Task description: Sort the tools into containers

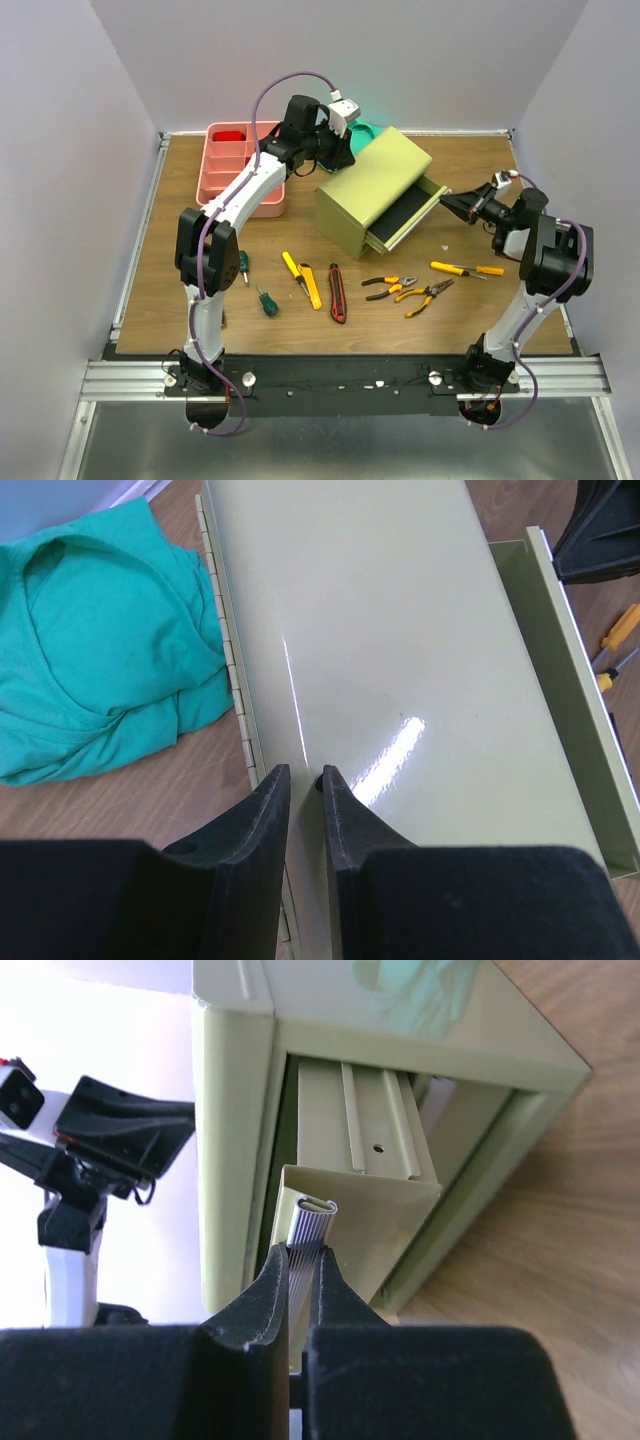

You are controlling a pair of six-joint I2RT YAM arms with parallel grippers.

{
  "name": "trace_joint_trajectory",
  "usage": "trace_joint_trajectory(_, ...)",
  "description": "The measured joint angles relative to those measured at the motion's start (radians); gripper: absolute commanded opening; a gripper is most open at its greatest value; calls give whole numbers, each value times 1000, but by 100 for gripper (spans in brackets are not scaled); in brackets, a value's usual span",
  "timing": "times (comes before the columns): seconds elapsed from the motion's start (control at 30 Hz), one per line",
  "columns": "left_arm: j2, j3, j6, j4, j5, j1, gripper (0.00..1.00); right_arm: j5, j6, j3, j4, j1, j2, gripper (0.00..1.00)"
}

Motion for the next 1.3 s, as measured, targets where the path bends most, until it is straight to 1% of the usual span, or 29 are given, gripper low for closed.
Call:
trace_joint_trajectory(0.07,0,0,0,0,0,0,27,-12,-35,-5,-42,-25,-33,1)
trace_joint_trajectory(0.27,0,0,-2,3,0,0,27,-50,-284,-3,-376,-82,-118,2)
trace_joint_trajectory(0.3,0,-1,-3,4,0,0,27,-51,-319,1,-413,-85,-126,5)
trace_joint_trajectory(0.33,0,-1,-3,6,0,0,27,-58,-364,6,-455,-86,-135,19)
trace_joint_trajectory(0.4,0,-2,-5,8,0,0,27,-71,-454,15,-534,-96,-159,32)
trace_joint_trajectory(0.43,0,-2,-5,9,0,0,27,-71,-518,26,-601,-98,-167,40)
trace_joint_trajectory(0.53,0,-2,-5,10,0,0,28,-69,-678,85,-806,-98,-170,49)
trace_joint_trajectory(0.57,0,-1,-5,10,0,0,28,-67,-739,116,-887,-98,-174,50)
trace_joint_trajectory(0.63,0,1,-6,9,-3,0,31,-65,-827,155,-990,-102,-191,52)
trace_joint_trajectory(0.7,0,6,-15,6,-13,0,31,-48,-972,211,-1150,-108,-239,55)
trace_joint_trajectory(0.73,0,11,-21,2,-24,0,33,-43,-1028,231,-1201,-109,-259,56)
trace_joint_trajectory(0.83,0,29,-32,-12,-56,0,37,-8,-1212,283,-1369,-112,-367,58)
trace_joint_trajectory(0.9,-8,37,-39,-27,-89,5,40,21,-1307,296,-1456,-112,-438,59)
trace_joint_trajectory(0.93,-14,37,-42,-36,-101,6,44,54,-1381,297,-1524,-112,-492,59)
trace_joint_trajectory(0.97,-24,33,-45,-39,-111,9,45,72,-1417,297,-1559,-112,-520,59)
trace_joint_trajectory(1.03,-91,-32,-71,-45,-154,19,46,143,-1542,296,-1637,-112,-577,59)
trace_joint_trajectory(1.07,-126,-65,-79,-48,-167,25,51,167,-1585,296,-1670,-112,-591,59)
trace_joint_trajectory(1.1,-168,-106,-90,-43,-182,31,52,192,-1648,296,-1703,-112,-603,59)
trace_joint_trajectory(1.2,-352,-271,-113,-21,-214,72,57,264,-1896,296,-1827,-113,-609,59)
trace_joint_trajectory(1.23,-393,-304,-115,-17,-220,84,61,296,-2016,296,-1901,-112,-599,59)
trace_joint_trajectory(1.3,-461,-360,-115,8,-237,100,61,333,-2161,297,-1980,-112,-579,60)
